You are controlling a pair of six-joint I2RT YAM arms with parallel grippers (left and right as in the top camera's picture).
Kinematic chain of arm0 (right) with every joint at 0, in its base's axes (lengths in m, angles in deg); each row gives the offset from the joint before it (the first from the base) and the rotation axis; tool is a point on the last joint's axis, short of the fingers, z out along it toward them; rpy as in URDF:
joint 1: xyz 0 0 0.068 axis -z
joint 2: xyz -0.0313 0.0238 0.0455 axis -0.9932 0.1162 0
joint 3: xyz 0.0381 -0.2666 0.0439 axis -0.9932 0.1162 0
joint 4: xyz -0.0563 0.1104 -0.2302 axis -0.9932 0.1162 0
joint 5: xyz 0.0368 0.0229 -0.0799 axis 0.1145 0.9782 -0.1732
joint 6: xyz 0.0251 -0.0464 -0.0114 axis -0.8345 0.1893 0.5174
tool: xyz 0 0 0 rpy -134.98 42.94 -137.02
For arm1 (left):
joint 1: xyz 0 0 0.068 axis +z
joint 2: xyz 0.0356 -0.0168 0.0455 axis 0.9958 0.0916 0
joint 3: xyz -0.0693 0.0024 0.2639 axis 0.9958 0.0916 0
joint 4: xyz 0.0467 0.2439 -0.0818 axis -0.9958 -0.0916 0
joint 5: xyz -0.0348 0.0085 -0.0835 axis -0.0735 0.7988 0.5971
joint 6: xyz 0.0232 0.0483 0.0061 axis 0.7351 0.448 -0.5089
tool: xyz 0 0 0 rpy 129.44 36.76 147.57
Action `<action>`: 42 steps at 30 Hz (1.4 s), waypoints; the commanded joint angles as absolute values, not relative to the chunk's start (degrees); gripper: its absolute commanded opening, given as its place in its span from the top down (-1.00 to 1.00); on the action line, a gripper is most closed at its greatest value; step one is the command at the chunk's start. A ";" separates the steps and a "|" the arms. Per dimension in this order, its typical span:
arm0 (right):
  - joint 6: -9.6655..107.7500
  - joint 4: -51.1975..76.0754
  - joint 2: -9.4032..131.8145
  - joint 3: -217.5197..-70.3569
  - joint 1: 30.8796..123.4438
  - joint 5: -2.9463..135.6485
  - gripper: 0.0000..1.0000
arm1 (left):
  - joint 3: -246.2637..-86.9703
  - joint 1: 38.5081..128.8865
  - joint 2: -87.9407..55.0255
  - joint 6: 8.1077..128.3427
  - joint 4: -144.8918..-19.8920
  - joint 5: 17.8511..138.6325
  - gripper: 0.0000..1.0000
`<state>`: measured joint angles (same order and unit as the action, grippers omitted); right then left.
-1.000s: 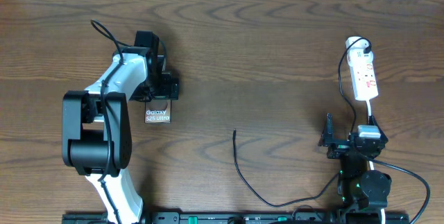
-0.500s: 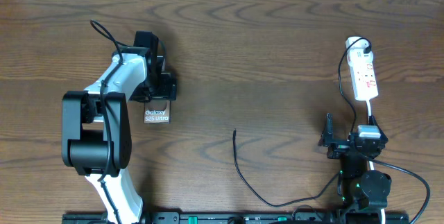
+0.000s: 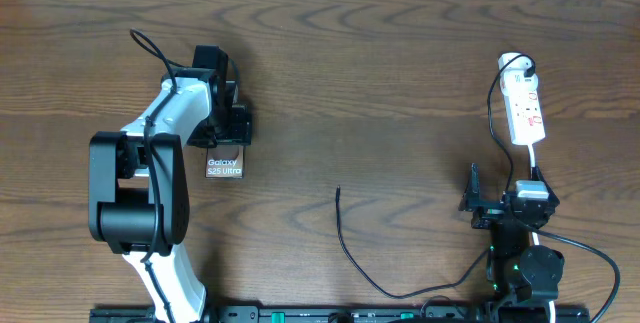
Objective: Plug charger to phone and switch on socket
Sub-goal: 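Close the left gripper on the phone's long edges, then lift the phone with the left gripper and raise it upright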
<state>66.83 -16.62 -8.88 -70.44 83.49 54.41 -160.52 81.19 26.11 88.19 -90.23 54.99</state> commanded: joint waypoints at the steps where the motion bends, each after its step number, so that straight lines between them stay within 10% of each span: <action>1: 67.73 -16.42 -9.18 -70.38 82.96 53.97 -0.99 | -157.33 81.06 29.23 88.34 -90.95 59.20 -0.47; 8: 67.73 -16.42 -9.18 -70.38 82.96 53.97 -0.99 | -157.33 81.06 29.23 88.32 -90.93 59.20 -0.03; 15: 67.73 -16.42 -9.18 -70.38 82.96 53.97 -0.99 | -157.33 81.06 29.23 88.32 -90.91 59.20 0.85; 42: 67.73 -16.42 -9.18 -70.38 82.96 53.97 -0.98 | -162.75 81.06 18.87 88.08 -95.98 62.57 0.85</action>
